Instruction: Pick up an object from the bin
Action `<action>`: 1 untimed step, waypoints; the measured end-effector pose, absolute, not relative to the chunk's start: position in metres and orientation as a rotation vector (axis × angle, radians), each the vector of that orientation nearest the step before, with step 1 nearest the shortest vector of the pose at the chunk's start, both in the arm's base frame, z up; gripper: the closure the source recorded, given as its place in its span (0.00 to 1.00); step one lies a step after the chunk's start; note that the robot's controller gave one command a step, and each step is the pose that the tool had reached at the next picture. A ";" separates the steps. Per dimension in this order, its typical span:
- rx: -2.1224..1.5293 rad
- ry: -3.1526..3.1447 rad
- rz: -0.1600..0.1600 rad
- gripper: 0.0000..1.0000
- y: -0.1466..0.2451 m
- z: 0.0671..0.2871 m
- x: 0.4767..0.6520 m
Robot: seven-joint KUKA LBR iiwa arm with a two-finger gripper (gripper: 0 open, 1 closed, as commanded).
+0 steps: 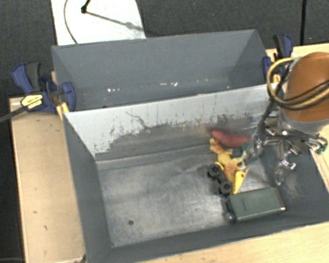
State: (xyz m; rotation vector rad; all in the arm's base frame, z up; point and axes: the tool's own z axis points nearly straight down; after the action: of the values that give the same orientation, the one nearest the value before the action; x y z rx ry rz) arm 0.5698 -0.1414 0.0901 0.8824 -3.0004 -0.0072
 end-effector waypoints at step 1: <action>0.964 -2.990 0.001 0.00 -0.094 0.106 0.549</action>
Offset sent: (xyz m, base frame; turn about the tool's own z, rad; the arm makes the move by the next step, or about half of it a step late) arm -0.0334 0.0919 -0.0101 -0.2960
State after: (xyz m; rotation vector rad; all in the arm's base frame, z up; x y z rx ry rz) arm 0.5492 -0.0943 0.1056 0.9643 -2.9904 0.0011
